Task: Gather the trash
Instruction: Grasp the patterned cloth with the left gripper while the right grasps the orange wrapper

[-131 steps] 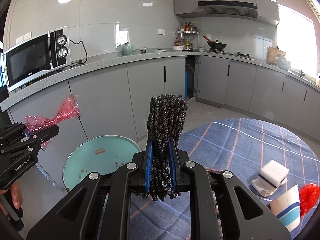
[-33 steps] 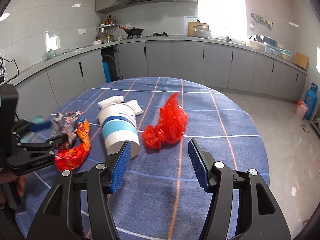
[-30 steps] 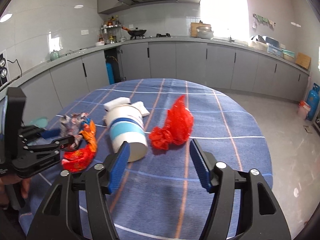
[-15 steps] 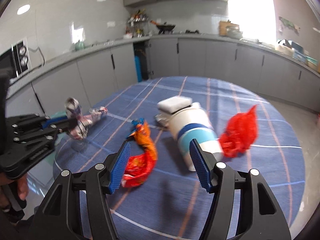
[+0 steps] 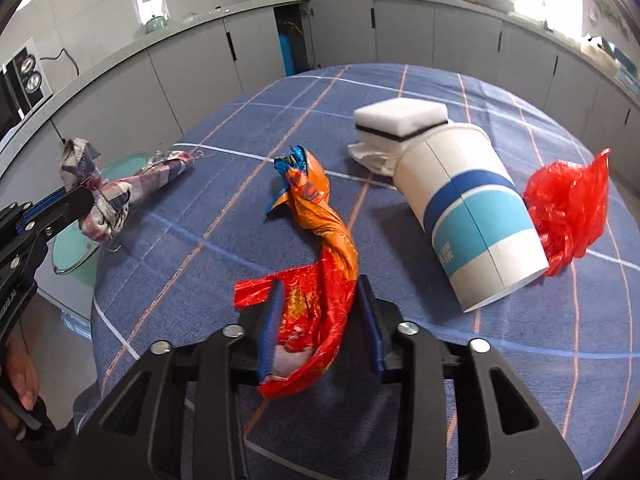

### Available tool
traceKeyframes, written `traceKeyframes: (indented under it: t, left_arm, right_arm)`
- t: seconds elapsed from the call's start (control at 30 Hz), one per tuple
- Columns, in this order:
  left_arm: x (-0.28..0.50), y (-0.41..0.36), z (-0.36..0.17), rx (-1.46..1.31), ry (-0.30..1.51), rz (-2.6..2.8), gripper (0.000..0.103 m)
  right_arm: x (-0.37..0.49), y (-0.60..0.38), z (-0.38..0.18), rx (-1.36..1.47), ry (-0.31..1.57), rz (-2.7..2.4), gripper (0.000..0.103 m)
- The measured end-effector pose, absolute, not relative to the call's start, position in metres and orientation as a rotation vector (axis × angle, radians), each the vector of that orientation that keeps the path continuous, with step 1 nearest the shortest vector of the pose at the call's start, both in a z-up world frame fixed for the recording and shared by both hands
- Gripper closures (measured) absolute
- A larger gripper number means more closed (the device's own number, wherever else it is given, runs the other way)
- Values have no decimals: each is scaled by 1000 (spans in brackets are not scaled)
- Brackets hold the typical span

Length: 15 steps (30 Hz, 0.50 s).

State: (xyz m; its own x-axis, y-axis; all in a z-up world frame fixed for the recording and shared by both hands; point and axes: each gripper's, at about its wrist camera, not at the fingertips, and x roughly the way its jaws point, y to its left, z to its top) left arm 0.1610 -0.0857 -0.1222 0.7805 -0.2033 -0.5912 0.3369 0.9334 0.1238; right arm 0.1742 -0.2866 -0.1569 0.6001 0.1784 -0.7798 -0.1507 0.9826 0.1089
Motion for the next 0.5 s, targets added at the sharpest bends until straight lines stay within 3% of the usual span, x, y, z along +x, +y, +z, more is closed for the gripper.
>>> traceKeyframes:
  t: [0.07, 0.17, 0.5]
  left_arm:
    - [162, -82, -121, 220, 607, -291, 94]
    - [161, -78, -114, 213, 591, -288, 94]
    - [153, -66, -98, 202, 550, -267, 94]
  right_arm:
    - [170, -286, -155, 24, 889, 193, 81]
    - [164, -286, -151, 29, 863, 199, 86]
    - [152, -278, -116, 22, 722, 206, 87]
